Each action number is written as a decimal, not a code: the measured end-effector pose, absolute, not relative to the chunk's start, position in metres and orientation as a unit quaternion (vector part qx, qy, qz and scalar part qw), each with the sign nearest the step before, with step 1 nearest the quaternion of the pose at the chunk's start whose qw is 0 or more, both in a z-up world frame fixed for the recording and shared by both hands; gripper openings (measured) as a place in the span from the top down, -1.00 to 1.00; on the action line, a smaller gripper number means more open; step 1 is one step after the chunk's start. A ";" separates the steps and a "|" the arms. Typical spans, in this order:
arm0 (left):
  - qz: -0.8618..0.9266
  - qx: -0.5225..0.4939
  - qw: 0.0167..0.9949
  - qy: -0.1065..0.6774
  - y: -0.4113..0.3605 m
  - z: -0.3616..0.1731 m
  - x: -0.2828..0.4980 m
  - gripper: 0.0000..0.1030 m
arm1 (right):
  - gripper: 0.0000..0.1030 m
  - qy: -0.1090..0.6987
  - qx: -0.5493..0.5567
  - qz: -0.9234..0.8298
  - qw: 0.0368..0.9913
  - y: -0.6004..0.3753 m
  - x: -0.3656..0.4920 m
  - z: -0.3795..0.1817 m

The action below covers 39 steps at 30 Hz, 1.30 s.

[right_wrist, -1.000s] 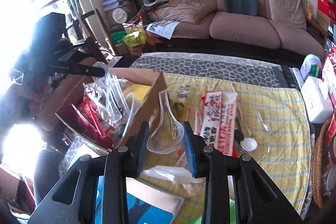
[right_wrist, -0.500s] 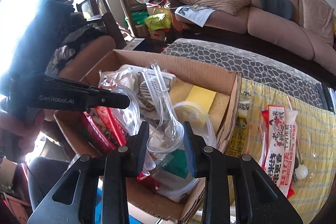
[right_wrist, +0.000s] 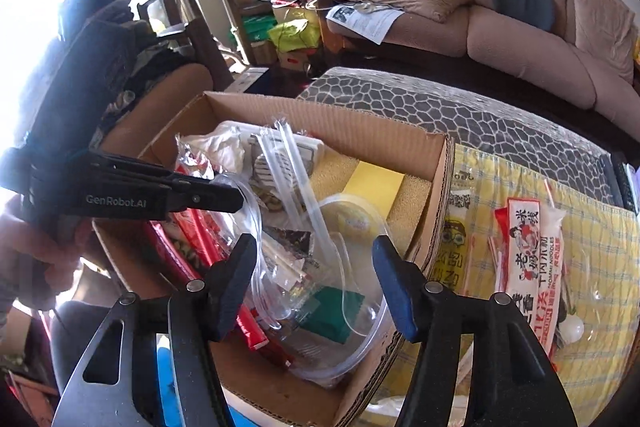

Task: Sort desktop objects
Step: 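Lower both clear spoons into the box and open both tools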

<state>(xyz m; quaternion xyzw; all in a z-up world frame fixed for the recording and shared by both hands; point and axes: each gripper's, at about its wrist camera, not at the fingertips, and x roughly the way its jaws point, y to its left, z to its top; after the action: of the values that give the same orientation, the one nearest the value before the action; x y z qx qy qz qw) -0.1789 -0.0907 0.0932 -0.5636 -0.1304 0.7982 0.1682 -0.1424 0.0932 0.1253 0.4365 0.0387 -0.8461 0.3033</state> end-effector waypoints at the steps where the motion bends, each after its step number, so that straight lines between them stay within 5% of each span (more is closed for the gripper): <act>1: 0.798 -0.564 0.167 -0.133 -0.090 0.093 -0.179 0.76 | -0.22 0.025 0.437 -0.844 0.310 0.096 -0.142 0.129; 21: 0.745 -0.631 0.176 -0.123 -0.019 0.028 -0.220 0.75 | -0.23 0.012 0.445 -0.846 0.295 0.129 -0.127 0.130; 26: 0.747 -0.626 0.178 -0.133 -0.012 0.033 -0.217 -0.19 | -0.23 0.016 0.445 -0.846 0.293 0.131 -0.127 0.127; 35: 0.780 -0.594 0.164 -0.107 -0.042 0.084 -0.196 -0.22 | -0.29 0.011 0.438 -0.850 0.293 0.132 -0.120 0.128; 39: 0.804 -0.571 0.146 -0.082 -0.053 0.103 -0.173 -0.44 | -0.44 0.015 0.436 -0.854 0.284 0.134 -0.113 0.129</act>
<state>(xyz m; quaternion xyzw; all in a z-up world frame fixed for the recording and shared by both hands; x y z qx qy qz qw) -0.1726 -0.0531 0.1027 -0.5707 -0.0815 0.8039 0.1465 -0.1133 0.1344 0.1292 0.4360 0.0153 -0.8540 0.2835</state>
